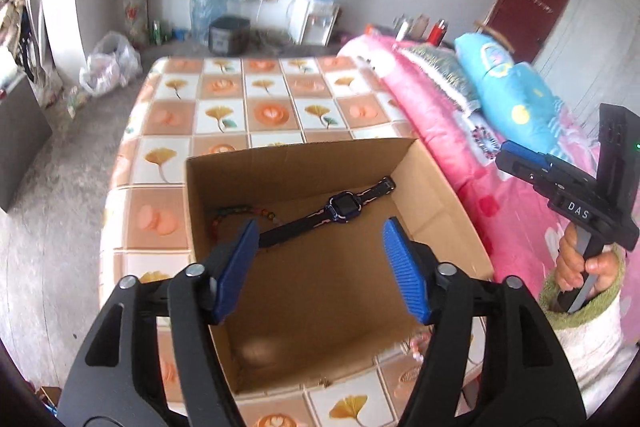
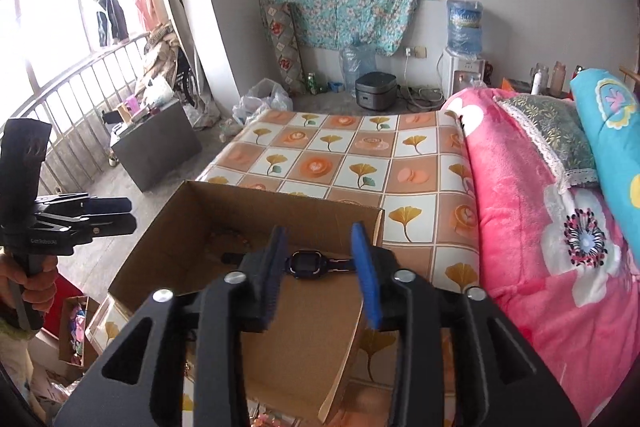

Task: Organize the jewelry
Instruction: 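Lower the smartwatch into the box and open both tools, then move both tools back toward the small gold charms beside the box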

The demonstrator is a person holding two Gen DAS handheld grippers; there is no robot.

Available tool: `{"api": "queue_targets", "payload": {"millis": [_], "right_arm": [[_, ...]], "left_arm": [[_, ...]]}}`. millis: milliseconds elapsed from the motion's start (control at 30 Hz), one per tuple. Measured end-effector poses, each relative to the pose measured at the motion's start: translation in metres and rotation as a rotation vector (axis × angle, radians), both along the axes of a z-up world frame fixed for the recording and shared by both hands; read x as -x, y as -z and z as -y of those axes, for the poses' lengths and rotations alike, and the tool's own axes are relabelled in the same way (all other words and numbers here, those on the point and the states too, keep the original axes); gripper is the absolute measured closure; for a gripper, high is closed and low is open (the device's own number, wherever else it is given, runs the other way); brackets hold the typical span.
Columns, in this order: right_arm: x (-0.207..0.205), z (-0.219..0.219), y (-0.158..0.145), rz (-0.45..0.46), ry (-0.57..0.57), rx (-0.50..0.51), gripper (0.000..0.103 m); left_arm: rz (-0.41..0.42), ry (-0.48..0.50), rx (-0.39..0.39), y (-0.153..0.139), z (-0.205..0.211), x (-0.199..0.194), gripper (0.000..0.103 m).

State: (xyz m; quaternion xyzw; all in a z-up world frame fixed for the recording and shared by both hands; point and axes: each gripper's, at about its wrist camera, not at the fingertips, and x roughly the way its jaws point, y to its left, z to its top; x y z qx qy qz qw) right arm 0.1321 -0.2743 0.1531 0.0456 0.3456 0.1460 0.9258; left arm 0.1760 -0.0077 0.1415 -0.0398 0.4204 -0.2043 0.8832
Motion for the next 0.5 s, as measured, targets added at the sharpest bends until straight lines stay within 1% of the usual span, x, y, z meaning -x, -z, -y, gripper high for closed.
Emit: {"api": "queue_targets", "payload": {"millis": [33, 100, 133, 167, 200, 233, 300, 367, 400, 467, 500], "right_arm": [[0.018, -0.001, -0.005, 0.027, -0.004, 0.008, 0.057], [0.048, -0.003, -0.009, 0.055, -0.014, 0.015, 0.043], [0.063, -0.004, -0.009, 0.063, -0.01, 0.02, 0.039], [0.078, -0.007, -0.006, 0.065, -0.006, 0.028, 0.032], [0.091, -0.009, -0.002, 0.058, -0.001, 0.035, 0.027], [0.104, -0.012, 0.005, 0.043, 0.006, 0.041, 0.024], [0.122, -0.021, 0.019, 0.011, 0.011, 0.07, 0.013], [0.137, -0.035, 0.036, -0.008, 0.033, 0.156, 0.008], [0.145, -0.042, 0.044, -0.007, 0.04, 0.203, 0.007], [0.155, -0.056, 0.058, -0.016, 0.036, 0.25, 0.007], [0.157, -0.061, 0.064, -0.033, 0.04, 0.261, 0.007]], "left_arm": [[0.033, -0.001, 0.004, -0.004, -0.007, 0.018, 0.036], [0.085, -0.01, 0.01, -0.005, -0.02, 0.054, 0.031], [0.104, -0.02, 0.008, -0.002, -0.027, 0.072, 0.03], [0.115, -0.029, 0.005, 0.003, -0.033, 0.086, 0.028], [0.124, -0.044, 0.003, 0.01, -0.039, 0.101, 0.027], [0.124, -0.071, -0.003, 0.019, -0.044, 0.114, 0.026], [0.1, -0.129, -0.013, 0.04, -0.052, 0.135, 0.026], [0.066, -0.171, -0.028, 0.067, -0.053, 0.149, 0.026], [0.049, -0.178, -0.039, 0.078, -0.051, 0.154, 0.026], [0.02, -0.196, -0.066, 0.102, -0.044, 0.162, 0.026], [0.018, -0.192, -0.062, 0.111, -0.042, 0.166, 0.026]]}}
